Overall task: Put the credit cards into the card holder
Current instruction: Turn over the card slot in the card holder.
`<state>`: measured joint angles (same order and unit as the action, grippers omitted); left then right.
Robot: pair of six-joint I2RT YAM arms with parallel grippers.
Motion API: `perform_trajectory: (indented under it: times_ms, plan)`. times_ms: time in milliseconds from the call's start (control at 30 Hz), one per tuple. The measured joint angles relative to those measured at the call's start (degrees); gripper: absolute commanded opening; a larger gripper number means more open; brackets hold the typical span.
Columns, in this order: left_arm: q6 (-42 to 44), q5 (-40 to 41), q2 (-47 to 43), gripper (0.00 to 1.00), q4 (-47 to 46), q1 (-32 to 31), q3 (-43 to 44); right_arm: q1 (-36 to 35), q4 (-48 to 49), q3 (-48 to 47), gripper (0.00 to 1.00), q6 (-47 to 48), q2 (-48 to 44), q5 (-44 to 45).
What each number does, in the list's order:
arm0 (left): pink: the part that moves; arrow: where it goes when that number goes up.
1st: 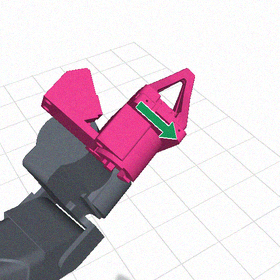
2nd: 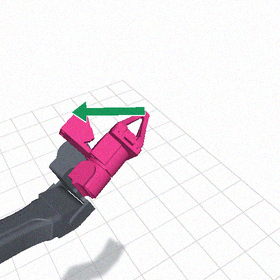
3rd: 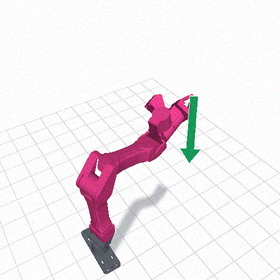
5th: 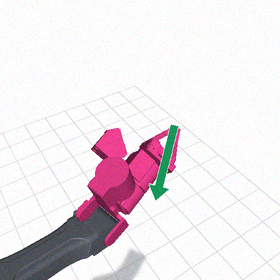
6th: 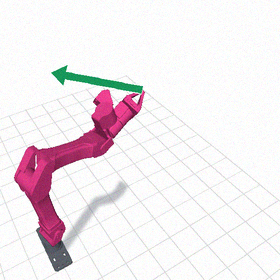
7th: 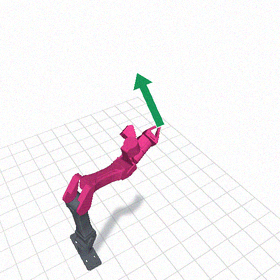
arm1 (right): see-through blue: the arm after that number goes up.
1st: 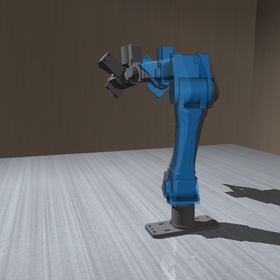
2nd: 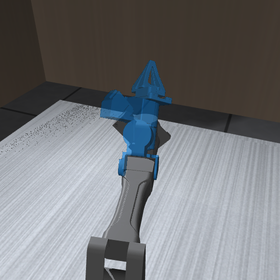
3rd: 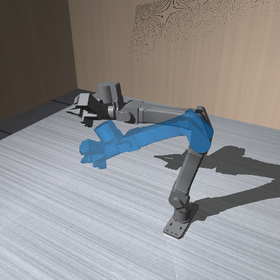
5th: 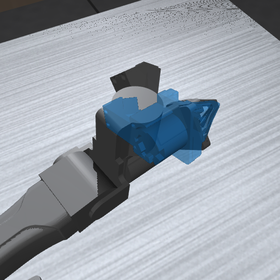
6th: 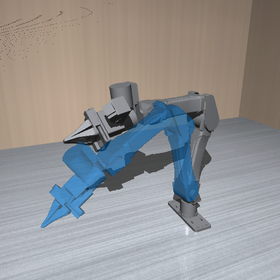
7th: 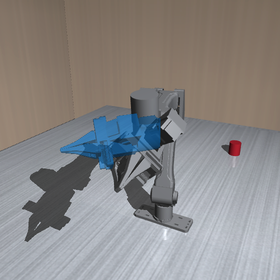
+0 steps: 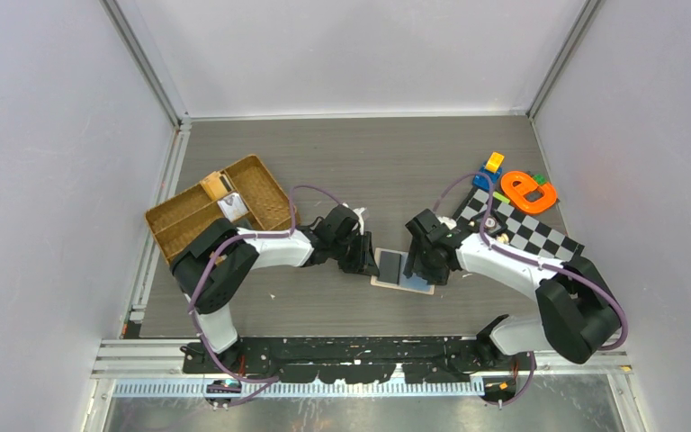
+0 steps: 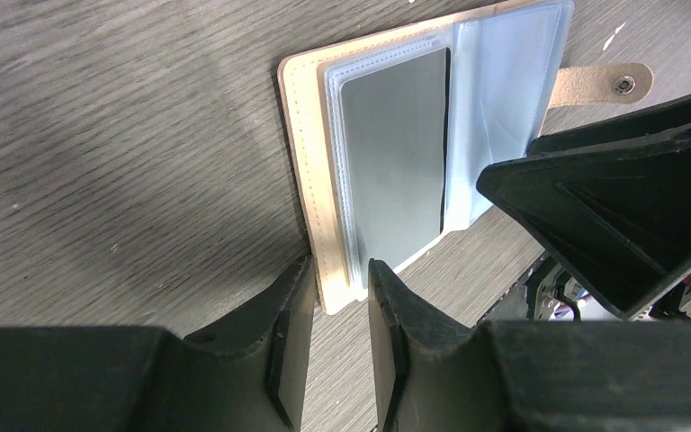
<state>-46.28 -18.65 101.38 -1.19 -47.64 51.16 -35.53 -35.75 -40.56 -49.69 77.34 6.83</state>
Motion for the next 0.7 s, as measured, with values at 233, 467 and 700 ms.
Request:
perform_trajectory:
  times_ms: [233, 467, 700]
  plan:
    - [0.0, 0.0, 0.0, 0.31, 0.0, 0.0, 0.0, 0.0, -0.7, 0.5, 0.52, 0.0, -0.5, 0.7]
    - [0.0, 0.0, 0.0, 0.31, 0.0, 0.0, 0.0, 0.0, 0.0, 1.0, 0.51, 0.0, 0.0, 0.4]
    - [0.0, 0.0, 0.0, 0.31, 0.0, 0.0, 0.0, 0.2, 0.2, 1.2, 0.33, 0.0, 0.0, 0.2]
